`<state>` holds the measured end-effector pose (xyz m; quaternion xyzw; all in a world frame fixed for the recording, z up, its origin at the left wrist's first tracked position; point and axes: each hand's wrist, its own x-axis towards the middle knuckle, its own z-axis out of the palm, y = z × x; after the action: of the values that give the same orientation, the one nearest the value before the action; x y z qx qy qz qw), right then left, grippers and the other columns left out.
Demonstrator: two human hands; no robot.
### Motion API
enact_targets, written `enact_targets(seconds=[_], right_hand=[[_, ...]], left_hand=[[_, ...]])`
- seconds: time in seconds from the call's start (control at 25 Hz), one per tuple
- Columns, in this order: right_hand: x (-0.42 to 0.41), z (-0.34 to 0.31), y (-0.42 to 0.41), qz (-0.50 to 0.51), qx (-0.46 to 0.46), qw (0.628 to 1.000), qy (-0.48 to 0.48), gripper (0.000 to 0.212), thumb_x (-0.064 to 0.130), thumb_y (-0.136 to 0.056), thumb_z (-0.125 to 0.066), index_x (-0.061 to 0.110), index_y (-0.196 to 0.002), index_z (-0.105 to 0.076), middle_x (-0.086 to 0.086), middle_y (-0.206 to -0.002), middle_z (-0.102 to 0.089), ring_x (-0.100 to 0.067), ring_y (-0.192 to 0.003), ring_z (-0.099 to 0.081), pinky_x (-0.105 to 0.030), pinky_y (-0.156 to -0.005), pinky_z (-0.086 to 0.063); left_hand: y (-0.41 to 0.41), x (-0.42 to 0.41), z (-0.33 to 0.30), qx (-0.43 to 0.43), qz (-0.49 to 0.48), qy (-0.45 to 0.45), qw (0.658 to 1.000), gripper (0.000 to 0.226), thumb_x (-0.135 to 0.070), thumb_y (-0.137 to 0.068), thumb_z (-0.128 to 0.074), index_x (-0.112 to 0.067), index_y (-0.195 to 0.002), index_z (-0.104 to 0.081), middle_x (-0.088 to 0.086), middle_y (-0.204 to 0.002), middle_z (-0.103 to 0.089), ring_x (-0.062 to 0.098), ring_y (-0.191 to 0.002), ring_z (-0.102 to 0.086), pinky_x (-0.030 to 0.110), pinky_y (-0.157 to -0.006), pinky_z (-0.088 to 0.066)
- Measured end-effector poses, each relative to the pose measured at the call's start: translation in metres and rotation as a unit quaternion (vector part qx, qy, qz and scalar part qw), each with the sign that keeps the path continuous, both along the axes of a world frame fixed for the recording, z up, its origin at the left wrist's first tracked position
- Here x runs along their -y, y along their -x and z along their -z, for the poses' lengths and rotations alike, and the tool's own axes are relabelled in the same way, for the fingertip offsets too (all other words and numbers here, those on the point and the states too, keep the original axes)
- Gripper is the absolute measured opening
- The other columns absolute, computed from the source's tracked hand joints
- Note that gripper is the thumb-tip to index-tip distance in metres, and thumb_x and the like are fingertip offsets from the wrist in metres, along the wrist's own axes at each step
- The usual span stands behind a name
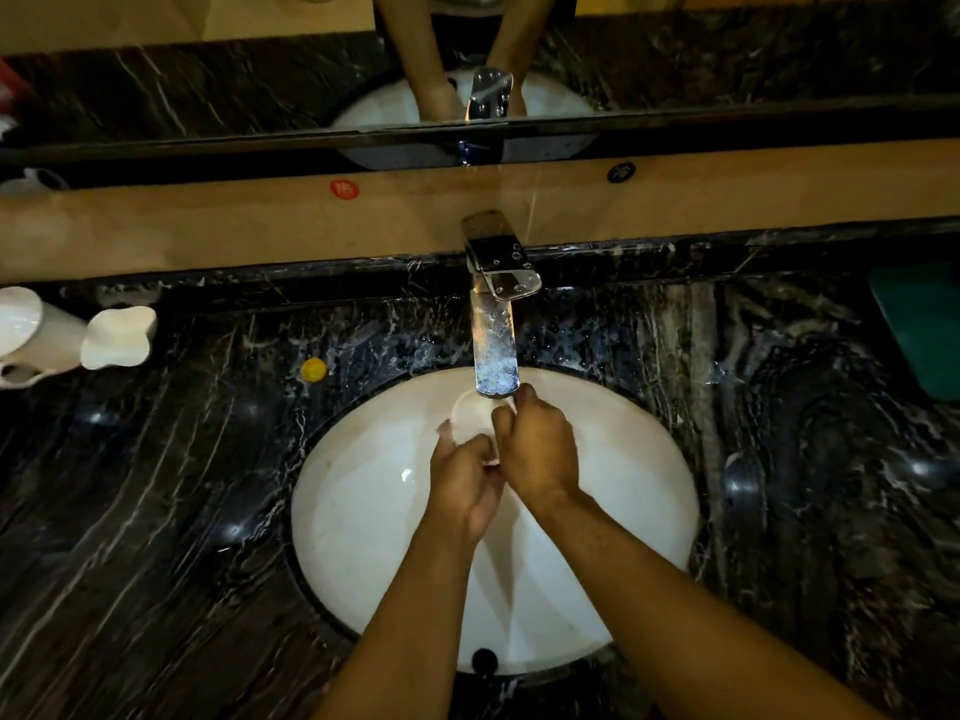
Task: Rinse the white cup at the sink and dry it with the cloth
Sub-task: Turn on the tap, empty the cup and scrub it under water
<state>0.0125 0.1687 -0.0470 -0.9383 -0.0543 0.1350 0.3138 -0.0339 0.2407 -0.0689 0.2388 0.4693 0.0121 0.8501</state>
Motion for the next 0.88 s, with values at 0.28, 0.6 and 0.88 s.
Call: enact_targets(seconds=[0.28,0.6,0.88], right_hand=[[-0.006,0.004,0.006,0.099,-0.068,0.985,-0.126,0.028,0.029,-0.098,-0.056,0.013,-0.121,-0.056,-0.01,-0.101,-0.074,-0.028,-0.089,-0.07,-0.037,-0.072,-0.057],[-0.008,0.001,-0.018,0.066,-0.124,0.982,-0.126,0.027,0.03,-0.092,-0.063,0.02,-0.118,-0.061,-0.002,-0.101,-0.072,-0.018,-0.078,-0.064,-0.026,-0.062,-0.051],[0.005,0.008,-0.014,0.068,-0.136,0.961,-0.229,0.024,0.008,-0.1,-0.048,0.021,-0.118,-0.057,-0.001,-0.102,-0.069,-0.003,-0.08,-0.065,-0.007,-0.049,-0.045]], left_hand=[[-0.009,0.002,0.0,-0.014,-0.074,0.062,0.995,0.03,-0.021,-0.105,-0.05,-0.012,-0.133,-0.055,0.019,-0.123,-0.068,0.033,-0.109,-0.068,0.044,-0.081,-0.063],[-0.01,-0.01,-0.004,-0.016,0.087,-0.198,0.976,0.017,-0.018,-0.1,-0.057,-0.024,-0.107,-0.071,0.004,-0.096,-0.079,0.027,-0.085,-0.075,0.041,-0.061,-0.059],[-0.003,-0.018,0.003,0.007,0.074,-0.164,0.984,0.037,0.008,-0.092,-0.057,-0.009,-0.123,-0.068,0.018,-0.115,-0.072,0.036,-0.096,-0.068,0.043,-0.069,-0.054]])
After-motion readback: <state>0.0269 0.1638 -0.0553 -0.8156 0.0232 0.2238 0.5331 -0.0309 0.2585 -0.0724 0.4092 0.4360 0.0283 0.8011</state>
